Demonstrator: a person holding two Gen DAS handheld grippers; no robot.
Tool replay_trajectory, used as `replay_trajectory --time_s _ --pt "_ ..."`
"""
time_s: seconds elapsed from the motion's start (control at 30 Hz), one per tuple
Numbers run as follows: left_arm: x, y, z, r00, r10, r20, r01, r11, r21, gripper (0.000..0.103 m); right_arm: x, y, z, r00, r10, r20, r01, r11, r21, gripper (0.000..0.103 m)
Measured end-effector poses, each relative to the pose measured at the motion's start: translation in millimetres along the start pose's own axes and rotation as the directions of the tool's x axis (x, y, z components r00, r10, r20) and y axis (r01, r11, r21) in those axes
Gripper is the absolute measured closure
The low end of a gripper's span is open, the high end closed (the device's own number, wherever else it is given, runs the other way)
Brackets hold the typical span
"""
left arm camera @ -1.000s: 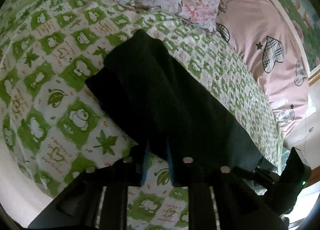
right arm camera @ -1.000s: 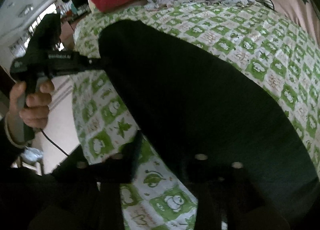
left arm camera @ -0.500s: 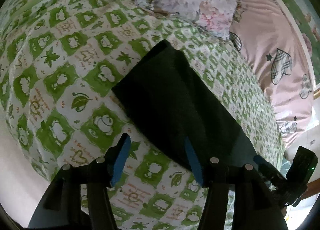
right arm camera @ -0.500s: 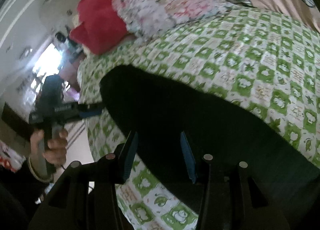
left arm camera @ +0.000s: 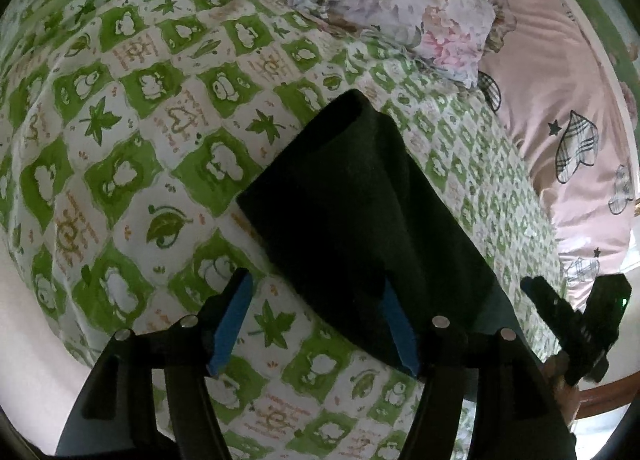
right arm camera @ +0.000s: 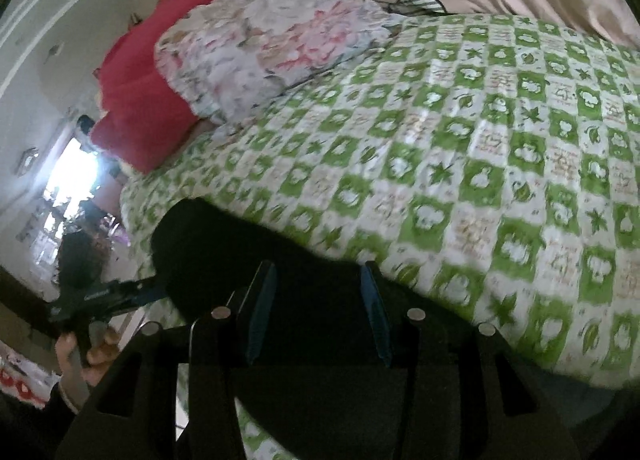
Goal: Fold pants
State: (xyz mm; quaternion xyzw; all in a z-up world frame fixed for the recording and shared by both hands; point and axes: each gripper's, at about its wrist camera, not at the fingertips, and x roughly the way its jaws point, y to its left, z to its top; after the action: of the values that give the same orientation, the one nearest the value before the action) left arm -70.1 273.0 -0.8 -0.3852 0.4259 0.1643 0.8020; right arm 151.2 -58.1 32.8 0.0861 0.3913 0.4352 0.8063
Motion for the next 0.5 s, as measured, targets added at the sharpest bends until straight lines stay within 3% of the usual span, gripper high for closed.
replay_trajectory --time_s 0.3,0.5 --pt "16 8 10 1.000 0.013 -0.003 -0.013 1.000 -0.021 0.037 45 -23 20 0.995 -0.030 -0.095 0.029 1.000 -0.008 0.057" --pt "27 -1 16 0.999 0.041 0.026 -0.041 0.999 0.020 0.043 78 -11 8 0.974 -0.063 -0.217 0.036 0.992 -0.123 0.057"
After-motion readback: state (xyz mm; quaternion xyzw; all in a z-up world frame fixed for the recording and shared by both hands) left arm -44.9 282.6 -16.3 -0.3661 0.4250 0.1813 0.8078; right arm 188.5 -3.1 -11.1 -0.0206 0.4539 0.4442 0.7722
